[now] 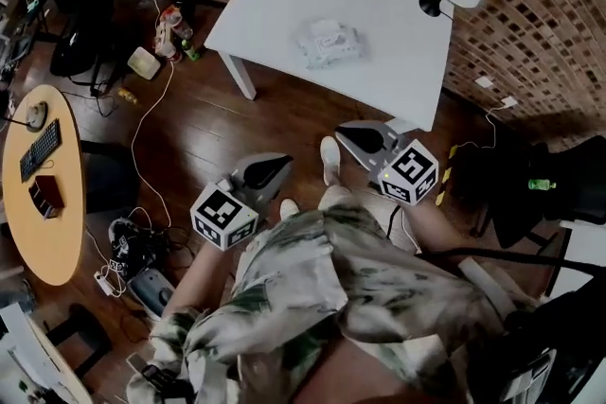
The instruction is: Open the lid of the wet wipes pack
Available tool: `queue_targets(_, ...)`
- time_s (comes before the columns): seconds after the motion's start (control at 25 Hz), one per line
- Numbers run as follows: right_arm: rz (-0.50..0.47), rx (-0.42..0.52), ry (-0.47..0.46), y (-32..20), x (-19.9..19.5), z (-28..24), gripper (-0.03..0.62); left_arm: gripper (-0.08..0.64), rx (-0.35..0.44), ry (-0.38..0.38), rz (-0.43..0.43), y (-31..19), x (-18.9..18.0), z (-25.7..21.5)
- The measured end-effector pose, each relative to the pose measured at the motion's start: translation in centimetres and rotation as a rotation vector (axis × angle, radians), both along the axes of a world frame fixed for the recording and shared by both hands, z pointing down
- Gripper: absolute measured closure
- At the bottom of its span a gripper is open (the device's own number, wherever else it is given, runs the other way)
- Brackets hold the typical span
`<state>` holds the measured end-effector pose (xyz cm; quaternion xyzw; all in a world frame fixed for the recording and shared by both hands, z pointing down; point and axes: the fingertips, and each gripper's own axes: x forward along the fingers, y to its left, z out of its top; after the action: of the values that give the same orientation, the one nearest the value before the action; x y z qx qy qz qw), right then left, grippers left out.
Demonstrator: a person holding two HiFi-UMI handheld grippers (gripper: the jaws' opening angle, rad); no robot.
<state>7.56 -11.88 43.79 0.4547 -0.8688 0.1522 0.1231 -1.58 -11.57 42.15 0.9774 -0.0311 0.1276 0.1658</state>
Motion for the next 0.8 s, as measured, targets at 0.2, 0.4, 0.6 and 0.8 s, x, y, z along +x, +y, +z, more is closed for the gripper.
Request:
queue_targets(0.2,0.016,-0.005,-0.002,6.8,-3.5,-1.4,0.589,0.558,0.055,0.016,0.113,5.2,-0.4,-1.8)
queue_targets(0.4,0.021,0.050,-0.001,12.4,-4.8,-4.1,0.589,0.558,0.076,0.063,0.162,9.6,0.3,-3.5)
queue_targets(0.6,0.055,0.079,0.024,19.1,-3.6,-5.0,0.591,0.558,0.097,0.068,0.211,15.8,2.1,-4.4)
queue_targets(0.8,0.054,0.067,0.070,28.2,-1.7,-5.7,0.591,0.558,0.111,0.070,0.189,23.8,5.0,-6.1)
